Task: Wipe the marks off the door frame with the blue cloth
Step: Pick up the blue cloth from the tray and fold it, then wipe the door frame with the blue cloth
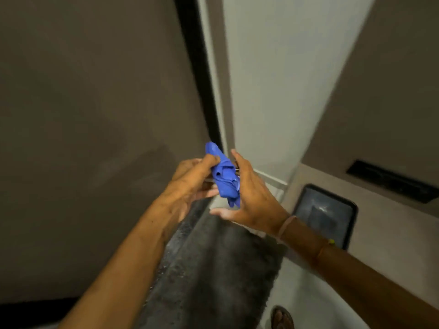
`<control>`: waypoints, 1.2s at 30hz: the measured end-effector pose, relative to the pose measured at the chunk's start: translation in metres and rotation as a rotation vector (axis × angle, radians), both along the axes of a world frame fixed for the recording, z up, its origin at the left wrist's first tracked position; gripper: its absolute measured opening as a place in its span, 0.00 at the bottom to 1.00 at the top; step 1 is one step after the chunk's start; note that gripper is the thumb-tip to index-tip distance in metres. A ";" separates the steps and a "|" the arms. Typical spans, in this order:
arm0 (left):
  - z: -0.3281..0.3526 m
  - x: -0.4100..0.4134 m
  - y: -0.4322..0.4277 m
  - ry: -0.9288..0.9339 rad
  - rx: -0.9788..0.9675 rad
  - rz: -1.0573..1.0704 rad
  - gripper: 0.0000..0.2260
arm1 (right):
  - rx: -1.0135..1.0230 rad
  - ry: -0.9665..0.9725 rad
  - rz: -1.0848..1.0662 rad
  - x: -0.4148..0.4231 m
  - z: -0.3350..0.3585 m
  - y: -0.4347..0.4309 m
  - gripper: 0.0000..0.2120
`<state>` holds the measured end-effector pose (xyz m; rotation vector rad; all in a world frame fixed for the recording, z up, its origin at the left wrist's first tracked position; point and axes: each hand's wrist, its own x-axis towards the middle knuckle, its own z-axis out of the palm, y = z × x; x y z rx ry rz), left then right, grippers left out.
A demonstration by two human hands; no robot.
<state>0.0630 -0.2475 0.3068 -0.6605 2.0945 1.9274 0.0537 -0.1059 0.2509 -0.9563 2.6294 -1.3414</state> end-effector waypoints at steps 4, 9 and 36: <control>0.081 0.073 -0.065 0.151 -0.056 0.136 0.08 | -0.050 0.122 0.117 0.038 0.080 -0.081 0.31; 0.190 0.179 -0.160 0.325 -0.353 0.345 0.11 | -0.283 0.281 0.236 0.111 0.184 -0.204 0.25; 0.403 0.434 -0.367 0.405 -2.120 0.888 0.27 | -0.692 1.388 0.353 0.281 0.440 -0.376 0.19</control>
